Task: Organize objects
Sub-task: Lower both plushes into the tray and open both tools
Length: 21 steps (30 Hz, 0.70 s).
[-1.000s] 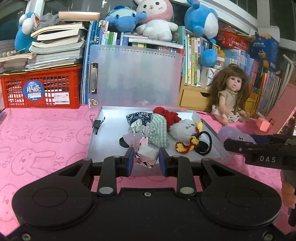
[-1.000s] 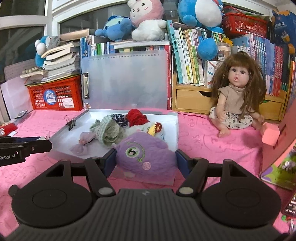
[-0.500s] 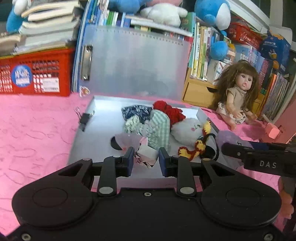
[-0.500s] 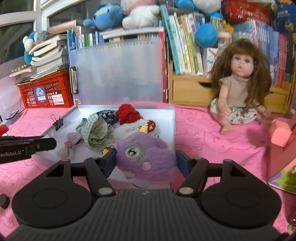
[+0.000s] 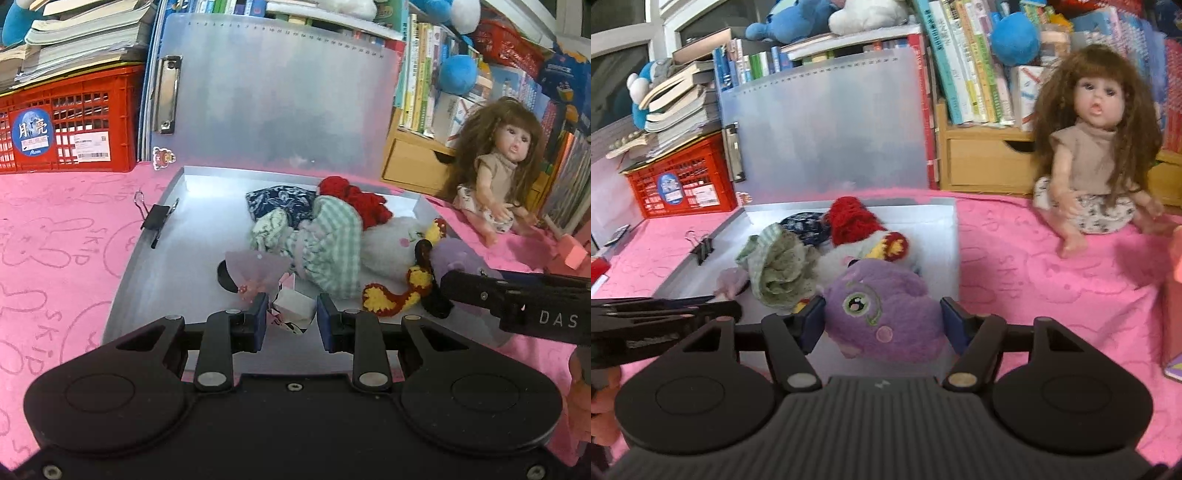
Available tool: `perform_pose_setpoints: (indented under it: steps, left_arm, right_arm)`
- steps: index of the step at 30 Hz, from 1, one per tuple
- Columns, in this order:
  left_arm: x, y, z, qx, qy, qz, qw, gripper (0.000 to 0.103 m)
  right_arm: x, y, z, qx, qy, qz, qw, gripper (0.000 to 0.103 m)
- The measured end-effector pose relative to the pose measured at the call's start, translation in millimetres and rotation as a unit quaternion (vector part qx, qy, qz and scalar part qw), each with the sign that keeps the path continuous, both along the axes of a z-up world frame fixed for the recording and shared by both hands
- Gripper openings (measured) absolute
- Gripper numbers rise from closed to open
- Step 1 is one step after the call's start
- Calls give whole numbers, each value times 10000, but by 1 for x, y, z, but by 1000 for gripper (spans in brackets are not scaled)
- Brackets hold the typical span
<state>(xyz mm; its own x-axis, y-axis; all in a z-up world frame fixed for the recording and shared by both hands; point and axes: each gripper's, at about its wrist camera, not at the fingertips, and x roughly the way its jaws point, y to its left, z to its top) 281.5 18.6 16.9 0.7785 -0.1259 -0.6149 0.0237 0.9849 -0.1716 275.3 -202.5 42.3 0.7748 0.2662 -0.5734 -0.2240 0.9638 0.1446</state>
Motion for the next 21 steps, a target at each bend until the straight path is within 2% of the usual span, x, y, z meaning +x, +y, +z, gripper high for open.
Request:
perform_pose_setpoints:
  steps: [13,21]
  left_arm:
    - [36,11,-3,331,11,225,9992,27]
    - [48,14,-7,358,44,278,9990,27]
  right_arm:
    - [29,39,-3,-38,128,353,9993,64]
    - [48,45,-5,-111,235,144,9996,63]
